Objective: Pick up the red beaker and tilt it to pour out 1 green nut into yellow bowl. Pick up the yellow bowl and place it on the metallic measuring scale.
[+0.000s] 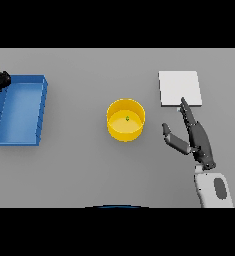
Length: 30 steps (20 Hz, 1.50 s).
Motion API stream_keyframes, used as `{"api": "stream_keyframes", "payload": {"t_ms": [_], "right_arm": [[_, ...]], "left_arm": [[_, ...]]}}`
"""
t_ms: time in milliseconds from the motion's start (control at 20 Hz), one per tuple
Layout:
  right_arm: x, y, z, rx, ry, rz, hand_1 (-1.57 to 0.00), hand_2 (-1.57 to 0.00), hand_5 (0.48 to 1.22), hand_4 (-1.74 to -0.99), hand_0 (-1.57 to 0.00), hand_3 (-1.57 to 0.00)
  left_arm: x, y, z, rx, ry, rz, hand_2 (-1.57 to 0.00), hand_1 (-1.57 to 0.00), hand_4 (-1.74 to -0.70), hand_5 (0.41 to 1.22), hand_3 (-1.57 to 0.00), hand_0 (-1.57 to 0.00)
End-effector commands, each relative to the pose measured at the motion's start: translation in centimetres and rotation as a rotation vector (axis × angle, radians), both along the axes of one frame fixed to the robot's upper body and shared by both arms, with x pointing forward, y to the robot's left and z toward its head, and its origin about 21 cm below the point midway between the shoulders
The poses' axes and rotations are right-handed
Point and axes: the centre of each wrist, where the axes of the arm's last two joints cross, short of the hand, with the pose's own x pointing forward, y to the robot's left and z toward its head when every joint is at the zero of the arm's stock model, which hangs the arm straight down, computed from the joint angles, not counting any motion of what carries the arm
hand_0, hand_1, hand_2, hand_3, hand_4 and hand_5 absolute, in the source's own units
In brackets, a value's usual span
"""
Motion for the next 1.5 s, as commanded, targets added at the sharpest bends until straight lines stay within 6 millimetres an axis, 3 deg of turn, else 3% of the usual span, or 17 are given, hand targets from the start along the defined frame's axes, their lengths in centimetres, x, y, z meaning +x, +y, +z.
{"api": "stream_keyframes", "payload": {"t_ms": [0,100,200,300,450,750,850,950,1050,1250,1450], "right_arm": [[-0.1,0.0,0.2,0.007,-0.013,-0.003,0.00,0.00,0.731,-1.325,0.00,0.00],[-0.1,0.0,0.3,0.003,-0.011,-0.001,0.00,0.00,0.729,-1.320,0.00,0.00],[-0.3,-0.3,0.2,0.001,-0.013,-0.010,0.00,0.00,0.726,-1.320,0.00,0.00],[-0.4,0.1,0.3,0.008,-0.014,0.002,0.00,0.00,0.725,-1.318,0.00,0.00],[-0.3,0.1,0.3,0.000,-0.005,0.000,0.00,0.00,0.721,-1.310,0.00,0.00],[-0.5,0.3,0.1,-0.008,0.008,0.004,0.00,0.00,0.713,-1.279,0.00,0.00],[0.3,0.4,1.1,-0.071,0.009,-0.020,0.00,0.00,0.688,-1.281,0.00,0.00],[1.1,0.7,1.9,-0.176,0.002,-0.008,0.00,0.00,0.662,-1.222,0.00,0.00],[2.1,1.3,2.9,-0.204,-0.059,0.118,0.00,0.00,0.672,-1.167,-0.01,0.00],[4.0,2.2,4.8,-0.408,-0.119,0.329,0.00,0.00,0.666,-1.254,0.00,0.00],[5.5,3.8,6.3,-0.694,-0.158,0.454,0.00,0.00,0.627,-1.234,0.00,0.00]], "left_arm": [[-0.3,-0.3,0.1,-0.032,0.003,-0.031,-1.41,-1.52,-1.13,0.779,-0.85,-1.57],[-1.1,-0.1,0.4,-0.095,0.011,-0.075,-0.93,-1.04,-0.97,0.735,-0.58,-1.23],[-1.6,-0.3,1.1,-0.115,0.012,-0.129,-0.60,-0.66,-0.88,0.701,-0.37,-0.79],[-1.8,-0.3,0.9,-0.099,0.044,-0.148,-0.38,-0.42,-0.83,0.678,-0.24,-0.50],[-1.5,-0.2,1.1,-0.056,0.084,-0.164,-0.20,-0.22,-0.78,0.653,-0.12,-0.26],[-1.6,-0.9,0.5,-0.010,0.078,-0.171,-0.05,-0.06,-0.73,0.658,-0.03,-0.07],[-1.6,-1.1,0.6,-0.029,0.049,-0.161,-0.03,-0.04,-0.73,0.664,-0.02,-0.04],[-1.5,-1.5,0.8,-0.031,0.024,-0.165,-0.02,-0.02,-0.72,0.675,-0.01,-0.03],[-1.4,-1.5,1.2,-0.035,0.007,-0.168,-0.01,-0.01,-0.72,0.685,-0.01,-0.02],[-1.5,-1.8,1.0,-0.052,-0.004,-0.167,0.00,-0.01,-0.74,0.709,0.00,-0.01],[-2.1,-1.6,0.6,-0.058,-0.008,-0.183,0.00,0.00,-0.75,0.709,0.00,0.00]]}}
